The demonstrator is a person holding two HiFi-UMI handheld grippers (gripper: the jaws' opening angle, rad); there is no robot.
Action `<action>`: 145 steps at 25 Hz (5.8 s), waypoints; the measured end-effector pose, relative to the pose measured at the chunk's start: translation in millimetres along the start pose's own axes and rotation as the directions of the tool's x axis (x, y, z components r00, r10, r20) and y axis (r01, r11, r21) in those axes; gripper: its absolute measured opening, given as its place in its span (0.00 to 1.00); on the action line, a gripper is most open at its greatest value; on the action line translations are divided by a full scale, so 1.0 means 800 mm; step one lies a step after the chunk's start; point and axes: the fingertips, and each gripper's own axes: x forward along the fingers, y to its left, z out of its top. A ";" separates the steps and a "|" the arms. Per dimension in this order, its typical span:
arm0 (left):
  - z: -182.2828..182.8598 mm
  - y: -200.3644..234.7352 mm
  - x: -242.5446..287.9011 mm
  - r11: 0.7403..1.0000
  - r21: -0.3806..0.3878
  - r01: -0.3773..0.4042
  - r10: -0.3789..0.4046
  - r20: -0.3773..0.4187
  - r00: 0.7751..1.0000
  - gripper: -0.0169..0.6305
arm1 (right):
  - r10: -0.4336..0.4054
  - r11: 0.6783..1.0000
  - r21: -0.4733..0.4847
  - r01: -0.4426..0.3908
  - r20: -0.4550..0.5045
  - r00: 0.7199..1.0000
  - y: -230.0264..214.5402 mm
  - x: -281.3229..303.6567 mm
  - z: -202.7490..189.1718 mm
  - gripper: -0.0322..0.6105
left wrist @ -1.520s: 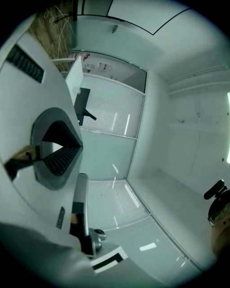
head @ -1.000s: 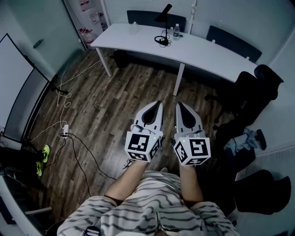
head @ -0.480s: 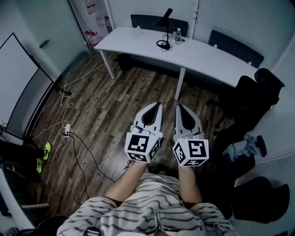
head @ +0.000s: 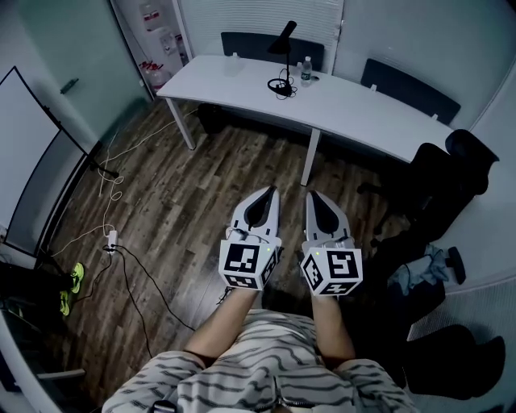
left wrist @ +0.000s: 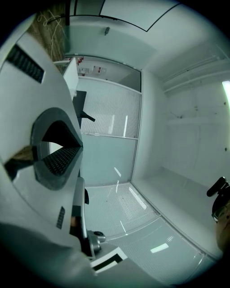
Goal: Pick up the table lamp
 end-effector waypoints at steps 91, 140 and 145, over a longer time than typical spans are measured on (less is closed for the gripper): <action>-0.132 0.430 0.910 0.984 0.007 0.180 -0.179 -0.114 0.977 0.04 | -0.215 0.976 -0.035 0.213 -0.036 0.976 -0.387 0.868 -0.019 0.07; -0.319 0.480 1.116 0.985 -0.001 0.170 -0.167 -0.212 0.963 0.08 | -0.343 0.939 -0.058 0.339 -0.070 0.937 -0.477 0.904 -0.049 0.07; -0.318 0.481 1.116 0.986 0.006 0.166 -0.161 -0.212 0.964 0.08 | -0.352 0.936 -0.055 0.349 -0.089 0.932 -0.483 0.902 -0.059 0.07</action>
